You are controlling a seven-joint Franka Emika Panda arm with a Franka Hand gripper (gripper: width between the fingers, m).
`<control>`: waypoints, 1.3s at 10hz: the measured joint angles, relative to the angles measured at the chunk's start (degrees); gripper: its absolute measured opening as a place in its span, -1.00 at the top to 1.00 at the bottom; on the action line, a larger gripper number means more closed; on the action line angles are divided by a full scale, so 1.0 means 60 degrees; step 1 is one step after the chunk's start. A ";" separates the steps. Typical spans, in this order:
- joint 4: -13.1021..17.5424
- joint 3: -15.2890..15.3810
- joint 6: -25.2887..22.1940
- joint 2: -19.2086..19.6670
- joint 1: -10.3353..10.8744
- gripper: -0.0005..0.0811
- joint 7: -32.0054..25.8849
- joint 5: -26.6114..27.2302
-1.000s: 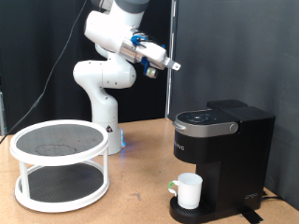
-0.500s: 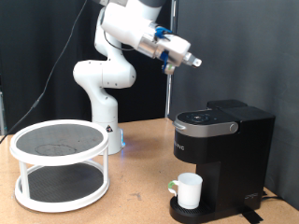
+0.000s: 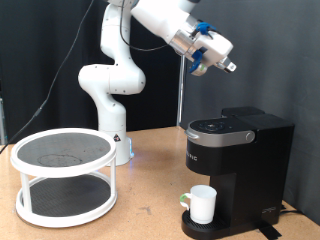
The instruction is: Make a cup of coffee with the keurig machine
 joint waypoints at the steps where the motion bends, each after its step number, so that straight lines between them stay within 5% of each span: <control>1: 0.0080 0.0122 0.0228 0.0091 -0.0002 0.99 -0.0113 -0.0249; 3: 0.0287 0.0162 0.0104 0.0256 -0.0009 0.32 -0.0257 -0.1107; 4: 0.0453 0.0157 -0.0153 0.0383 -0.0030 0.32 -0.0252 -0.1611; 5: 0.0652 0.0151 -0.0464 0.0506 -0.0069 -0.01 -0.0241 -0.2131; 6: 0.0845 0.0151 -0.0603 0.0624 -0.0116 -0.01 -0.0271 -0.2699; 7: 0.1005 0.0154 -0.0562 0.0689 -0.0147 -0.49 -0.0371 -0.3193; 8: 0.1113 0.0157 -0.0396 0.0705 -0.0175 -0.71 -0.0521 -0.3613; 10: 0.1204 0.0171 0.0250 0.0669 -0.0194 -0.78 -0.1059 -0.4595; 13: 0.1464 -0.0003 -0.1116 0.0546 -0.0203 -0.81 -0.1003 -0.5152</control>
